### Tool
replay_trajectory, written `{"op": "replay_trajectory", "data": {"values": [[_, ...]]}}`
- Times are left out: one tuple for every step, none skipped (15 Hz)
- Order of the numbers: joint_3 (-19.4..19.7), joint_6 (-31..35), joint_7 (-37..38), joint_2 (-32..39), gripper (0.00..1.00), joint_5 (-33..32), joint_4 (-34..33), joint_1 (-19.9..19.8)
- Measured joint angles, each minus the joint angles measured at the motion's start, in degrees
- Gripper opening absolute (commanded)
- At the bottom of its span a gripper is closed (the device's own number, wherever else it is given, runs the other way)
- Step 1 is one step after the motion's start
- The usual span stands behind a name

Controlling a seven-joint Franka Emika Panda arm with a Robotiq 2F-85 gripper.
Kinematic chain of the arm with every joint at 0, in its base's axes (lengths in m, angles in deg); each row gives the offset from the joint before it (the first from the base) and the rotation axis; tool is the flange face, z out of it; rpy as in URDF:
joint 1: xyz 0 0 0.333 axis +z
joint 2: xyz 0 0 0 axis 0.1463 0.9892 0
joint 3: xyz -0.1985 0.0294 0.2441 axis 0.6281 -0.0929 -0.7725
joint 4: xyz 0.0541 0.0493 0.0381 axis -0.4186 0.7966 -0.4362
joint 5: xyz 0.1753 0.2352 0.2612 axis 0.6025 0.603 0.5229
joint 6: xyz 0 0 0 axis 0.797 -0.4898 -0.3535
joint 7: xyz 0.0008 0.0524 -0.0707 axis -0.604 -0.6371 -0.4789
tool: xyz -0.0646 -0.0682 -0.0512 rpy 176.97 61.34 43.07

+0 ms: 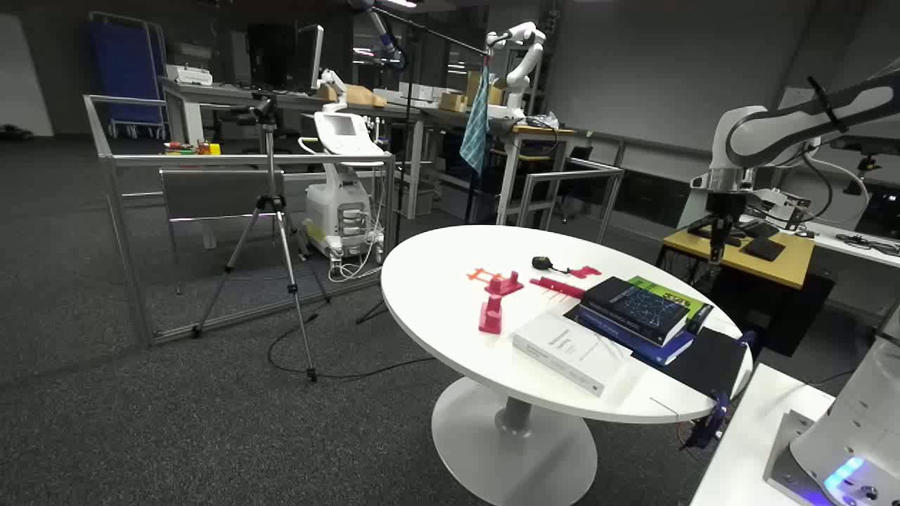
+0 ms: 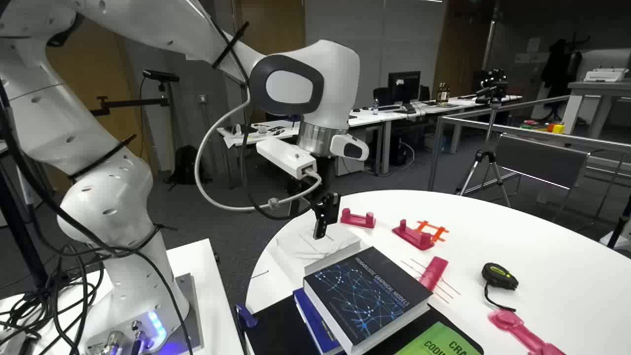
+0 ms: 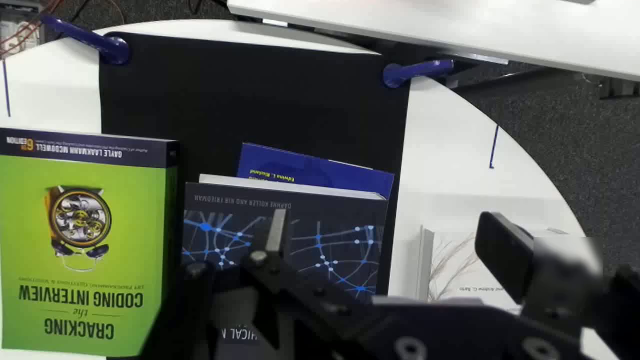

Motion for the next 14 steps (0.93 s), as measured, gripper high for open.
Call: {"op": "replay_trajectory", "data": {"values": [[0.00,0.00,0.00,0.00,1.00,0.00,0.00,0.00],[0.00,0.00,0.00,0.00,1.00,0.00,0.00,0.00],[-0.08,0.00,0.00,0.00,1.00,0.05,0.00,-0.03],[-0.32,0.01,-0.19,-0.01,1.00,-0.01,0.00,-0.03],[-0.77,0.48,-1.51,-0.08,1.00,-0.46,0.01,0.04],[-1.38,1.48,-2.90,-0.16,1.00,-1.28,0.01,0.11],[-2.14,2.68,-4.20,-0.22,1.00,-1.93,0.01,0.25],[-2.89,3.75,-5.58,-0.25,1.00,-2.25,0.00,0.50],[-3.58,4.81,-7.04,-0.25,1.00,-2.31,-0.01,1.06],[-4.24,5.66,-8.46,-0.24,1.00,-2.31,-0.02,1.73],[-4.84,6.22,-10.06,-0.23,1.00,-2.27,-0.01,2.51],[-5.34,6.26,-11.96,-0.21,1.00,-2.03,-0.04,3.48],[-5.74,6.25,-14.04,-0.17,1.00,-1.71,-0.10,4.47],[-6.10,6.24,-14.08,-0.13,1.00,-1.58,-0.09,4.79]]}}
